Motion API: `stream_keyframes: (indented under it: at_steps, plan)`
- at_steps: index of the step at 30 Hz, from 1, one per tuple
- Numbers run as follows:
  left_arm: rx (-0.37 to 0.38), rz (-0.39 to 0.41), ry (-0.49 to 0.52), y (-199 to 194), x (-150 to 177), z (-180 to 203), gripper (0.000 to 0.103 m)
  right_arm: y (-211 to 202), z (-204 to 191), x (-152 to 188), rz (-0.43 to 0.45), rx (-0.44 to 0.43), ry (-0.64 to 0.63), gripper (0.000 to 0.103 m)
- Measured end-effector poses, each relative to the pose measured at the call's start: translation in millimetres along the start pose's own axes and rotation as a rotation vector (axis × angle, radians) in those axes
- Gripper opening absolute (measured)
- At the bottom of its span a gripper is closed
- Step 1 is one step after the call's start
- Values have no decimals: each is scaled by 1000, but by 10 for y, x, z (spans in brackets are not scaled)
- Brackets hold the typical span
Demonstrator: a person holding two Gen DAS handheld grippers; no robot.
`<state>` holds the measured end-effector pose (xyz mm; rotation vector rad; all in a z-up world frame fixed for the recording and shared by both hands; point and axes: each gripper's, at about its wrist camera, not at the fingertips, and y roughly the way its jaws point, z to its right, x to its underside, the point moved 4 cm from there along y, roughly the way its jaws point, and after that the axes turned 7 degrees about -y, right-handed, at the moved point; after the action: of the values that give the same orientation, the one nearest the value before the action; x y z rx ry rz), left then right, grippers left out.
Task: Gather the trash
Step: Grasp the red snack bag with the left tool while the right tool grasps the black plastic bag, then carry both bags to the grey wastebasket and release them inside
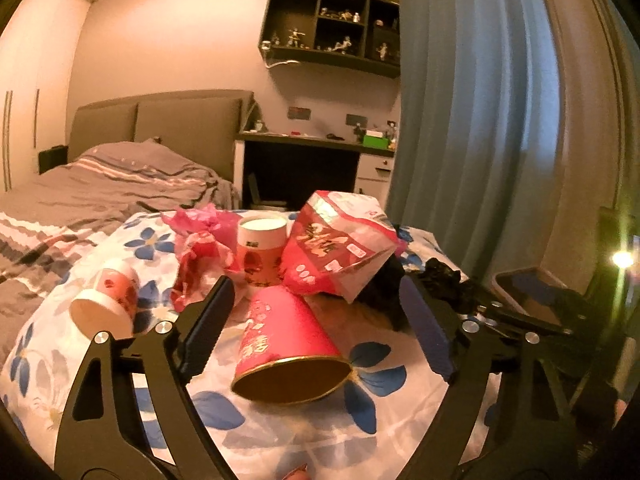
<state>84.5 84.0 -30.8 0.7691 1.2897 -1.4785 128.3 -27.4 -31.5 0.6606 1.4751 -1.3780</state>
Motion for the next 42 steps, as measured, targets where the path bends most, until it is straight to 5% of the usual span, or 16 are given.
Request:
stream_keyframes:
  at_steps: [4, 9, 12, 25, 42]
  plan:
    - [18, -17, 25, 94, 6, 74, 74, 157, -71, -5, -18, -33, -15, 57]
    - [37, -46, 59, 275, -14, 184, 61, 287, -76, 46, -55, -66, -21, 13]
    - [35, -70, 76, 411, -22, 248, 54, 258, -61, 87, -51, -73, -22, 4]
    - [7, -137, 80, 690, -16, 356, 10, -57, 105, 144, 6, -55, -21, 1]
    - [79, 16, 51, 281, -367, 492, 4, -370, 271, 109, 66, -31, 8, 1]
